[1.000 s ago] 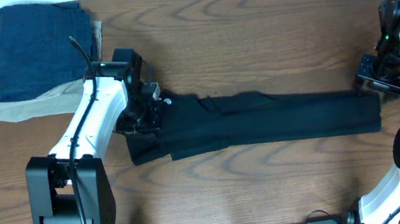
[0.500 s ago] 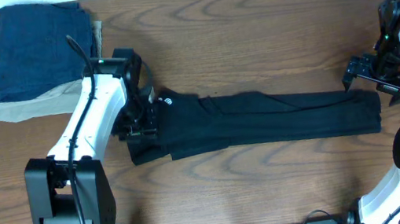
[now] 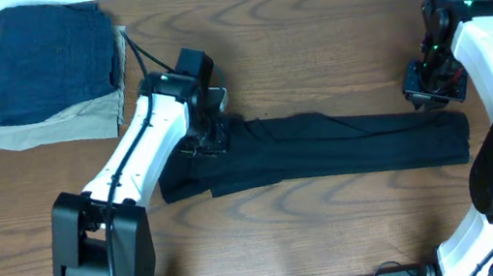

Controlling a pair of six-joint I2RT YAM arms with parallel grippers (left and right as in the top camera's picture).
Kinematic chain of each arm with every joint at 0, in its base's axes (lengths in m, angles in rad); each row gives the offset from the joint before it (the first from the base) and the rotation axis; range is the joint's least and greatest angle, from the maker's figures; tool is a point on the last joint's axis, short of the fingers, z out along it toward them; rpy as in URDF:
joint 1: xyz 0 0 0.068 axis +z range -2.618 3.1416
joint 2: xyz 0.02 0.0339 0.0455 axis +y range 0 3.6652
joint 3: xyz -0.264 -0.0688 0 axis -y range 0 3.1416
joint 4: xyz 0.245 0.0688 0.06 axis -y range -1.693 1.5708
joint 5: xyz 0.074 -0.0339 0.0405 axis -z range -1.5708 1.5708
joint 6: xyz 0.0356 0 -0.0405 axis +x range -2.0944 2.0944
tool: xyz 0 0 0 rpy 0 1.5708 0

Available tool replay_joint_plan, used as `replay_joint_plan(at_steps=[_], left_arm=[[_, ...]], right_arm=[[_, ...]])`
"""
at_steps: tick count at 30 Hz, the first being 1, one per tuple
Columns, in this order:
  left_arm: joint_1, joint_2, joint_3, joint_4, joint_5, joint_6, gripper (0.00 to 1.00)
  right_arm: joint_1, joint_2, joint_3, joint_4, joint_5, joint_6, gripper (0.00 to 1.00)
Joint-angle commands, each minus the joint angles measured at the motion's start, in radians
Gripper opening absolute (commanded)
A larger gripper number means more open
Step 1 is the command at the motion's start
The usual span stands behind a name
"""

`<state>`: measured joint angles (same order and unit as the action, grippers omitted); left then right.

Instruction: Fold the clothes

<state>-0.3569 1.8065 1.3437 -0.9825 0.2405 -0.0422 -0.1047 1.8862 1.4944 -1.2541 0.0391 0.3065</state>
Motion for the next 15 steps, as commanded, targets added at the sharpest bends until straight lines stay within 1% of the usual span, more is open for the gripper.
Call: replay_joint_plan(at_steps=[1,4,9,13,15], left_arm=[[0.005,-0.011,-0.061,0.050,0.006,-0.047,0.06],[0.005,-0.011,-0.116,0.117,0.007,-0.053,0.06],[0.020,-0.010,-0.197,0.229,0.005,-0.068,0.06],[0.057,-0.009,-0.251,0.306,0.002,-0.069,0.06],[0.087,-0.009,-0.283,0.330,0.002,-0.081,0.06]], right_arm=[[0.012,-0.018,-0.071,0.043,0.009,0.031,0.12],[0.012,-0.018,-0.151,0.113,0.008,0.031,0.15],[0.012,-0.018,-0.248,0.201,0.005,0.037,0.16],[0.012,-0.018,-0.303,0.245,0.005,0.047,0.15],[0.012,-0.018,-0.333,0.278,0.005,0.055,0.17]])
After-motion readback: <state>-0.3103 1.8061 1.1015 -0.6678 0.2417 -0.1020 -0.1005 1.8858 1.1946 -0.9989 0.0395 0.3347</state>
